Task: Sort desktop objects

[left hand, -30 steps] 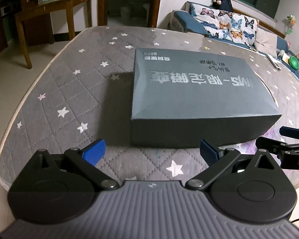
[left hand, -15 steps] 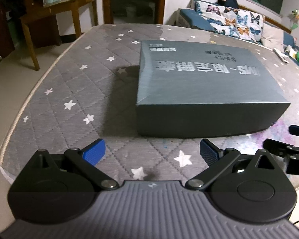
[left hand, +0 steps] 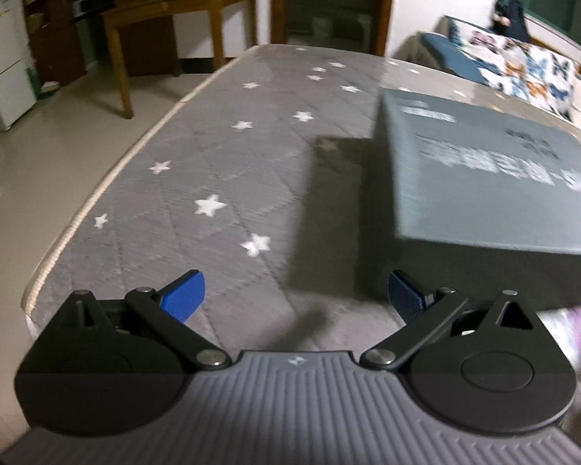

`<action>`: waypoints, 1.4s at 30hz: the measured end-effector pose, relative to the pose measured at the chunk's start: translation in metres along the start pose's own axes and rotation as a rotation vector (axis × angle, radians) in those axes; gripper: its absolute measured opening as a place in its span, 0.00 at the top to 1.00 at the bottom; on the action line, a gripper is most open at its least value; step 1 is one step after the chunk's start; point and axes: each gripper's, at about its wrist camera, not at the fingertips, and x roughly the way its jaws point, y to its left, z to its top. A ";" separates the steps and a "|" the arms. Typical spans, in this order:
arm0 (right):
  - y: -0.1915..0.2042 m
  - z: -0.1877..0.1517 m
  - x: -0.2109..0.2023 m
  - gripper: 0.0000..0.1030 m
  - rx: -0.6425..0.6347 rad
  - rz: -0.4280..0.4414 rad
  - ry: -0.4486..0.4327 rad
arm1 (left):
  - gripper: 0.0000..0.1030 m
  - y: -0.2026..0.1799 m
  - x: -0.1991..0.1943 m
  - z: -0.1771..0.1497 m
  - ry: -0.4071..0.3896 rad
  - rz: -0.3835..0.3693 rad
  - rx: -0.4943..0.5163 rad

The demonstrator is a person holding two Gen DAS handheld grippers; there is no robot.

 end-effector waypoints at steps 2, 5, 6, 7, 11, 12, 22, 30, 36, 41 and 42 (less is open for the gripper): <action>-0.014 0.001 0.001 0.00 0.022 -0.031 -0.010 | 0.03 0.007 0.006 0.003 -0.002 0.022 -0.024; -0.035 0.005 0.003 0.00 0.040 -0.077 -0.035 | 0.03 0.016 0.015 0.008 -0.006 0.055 -0.060; -0.041 0.006 0.004 0.00 0.046 -0.093 -0.044 | 0.03 0.021 0.018 0.010 -0.008 0.066 -0.072; -0.047 0.008 0.005 0.00 0.055 -0.107 -0.052 | 0.03 0.027 0.022 0.012 -0.009 0.076 -0.082; -0.073 0.013 0.009 0.00 0.098 -0.161 -0.075 | 0.03 0.047 0.034 0.020 -0.016 0.113 -0.116; -0.080 0.014 0.011 0.00 0.109 -0.175 -0.080 | 0.03 0.049 0.036 0.021 -0.020 0.122 -0.121; -0.144 0.019 0.034 0.00 0.259 -0.257 -0.106 | 0.03 0.067 0.060 0.036 -0.046 0.180 -0.168; -0.173 0.019 0.056 0.00 0.308 -0.305 -0.092 | 0.03 0.067 0.075 0.042 -0.045 0.215 -0.201; -0.184 0.022 0.069 0.00 0.315 -0.333 -0.089 | 0.03 0.068 0.083 0.046 -0.053 0.227 -0.220; -0.188 0.023 0.077 0.00 0.302 -0.348 -0.094 | 0.00 0.064 0.097 0.049 -0.067 0.248 -0.217; -0.188 0.024 0.078 0.00 0.300 -0.352 -0.095 | 0.00 0.063 0.098 0.049 -0.071 0.252 -0.217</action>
